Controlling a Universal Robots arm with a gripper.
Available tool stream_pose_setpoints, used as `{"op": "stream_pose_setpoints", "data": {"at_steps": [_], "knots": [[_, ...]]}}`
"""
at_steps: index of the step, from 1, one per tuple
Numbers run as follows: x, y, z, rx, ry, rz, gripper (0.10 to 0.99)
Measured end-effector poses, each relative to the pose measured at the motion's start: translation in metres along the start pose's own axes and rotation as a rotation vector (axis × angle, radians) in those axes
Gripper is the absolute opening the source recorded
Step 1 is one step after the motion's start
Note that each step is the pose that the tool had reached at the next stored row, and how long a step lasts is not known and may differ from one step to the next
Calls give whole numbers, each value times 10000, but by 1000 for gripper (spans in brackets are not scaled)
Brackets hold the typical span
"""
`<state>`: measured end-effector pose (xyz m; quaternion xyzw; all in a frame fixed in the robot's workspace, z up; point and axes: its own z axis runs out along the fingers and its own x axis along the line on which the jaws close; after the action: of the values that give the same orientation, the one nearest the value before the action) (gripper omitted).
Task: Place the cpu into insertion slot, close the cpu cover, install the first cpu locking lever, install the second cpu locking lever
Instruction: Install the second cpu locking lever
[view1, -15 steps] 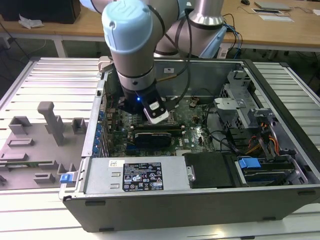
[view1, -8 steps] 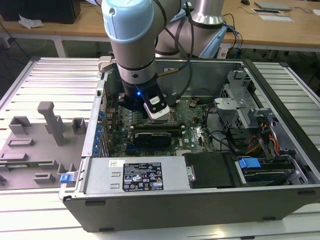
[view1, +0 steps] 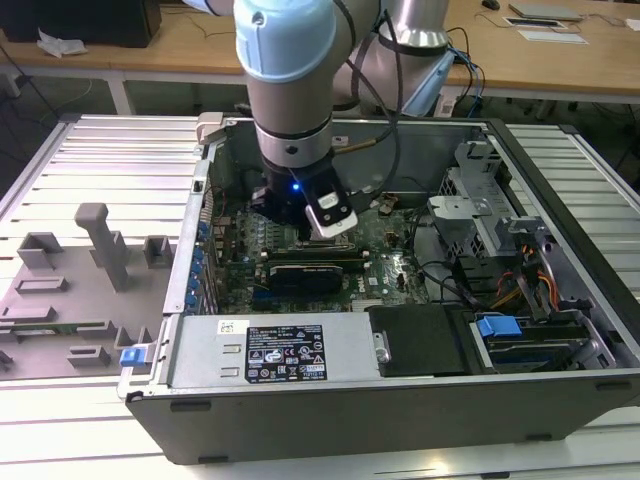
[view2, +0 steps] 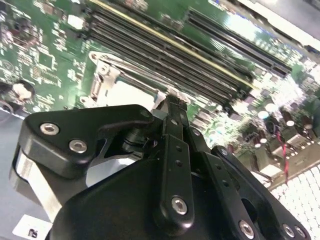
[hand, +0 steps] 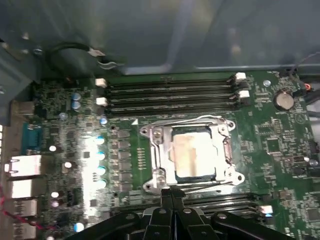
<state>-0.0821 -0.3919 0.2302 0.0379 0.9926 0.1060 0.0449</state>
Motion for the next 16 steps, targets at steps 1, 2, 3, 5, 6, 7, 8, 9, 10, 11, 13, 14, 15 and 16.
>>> {"op": "stream_pose_setpoints", "data": {"at_steps": [1,2,3,5,6,7,8,9,10,11,13,14,15,16], "knots": [[-29,14,6,33,6,0,106],[-50,31,12,66,11,-2,106],[-86,70,23,123,17,-6,106],[-158,189,55,276,31,-13,106],[-173,216,62,315,34,-16,106],[-192,249,72,359,38,-20,106],[-210,281,79,408,44,-23,106],[-227,312,88,458,50,-27,106],[-241,343,96,520,57,-30,106],[-246,360,98,570,59,-34,106],[-251,386,81,675,54,-43,106],[-253,407,56,740,50,-48,106],[-255,423,33,770,48,-52,106],[-256,425,32,771,47,-54,106]]}}
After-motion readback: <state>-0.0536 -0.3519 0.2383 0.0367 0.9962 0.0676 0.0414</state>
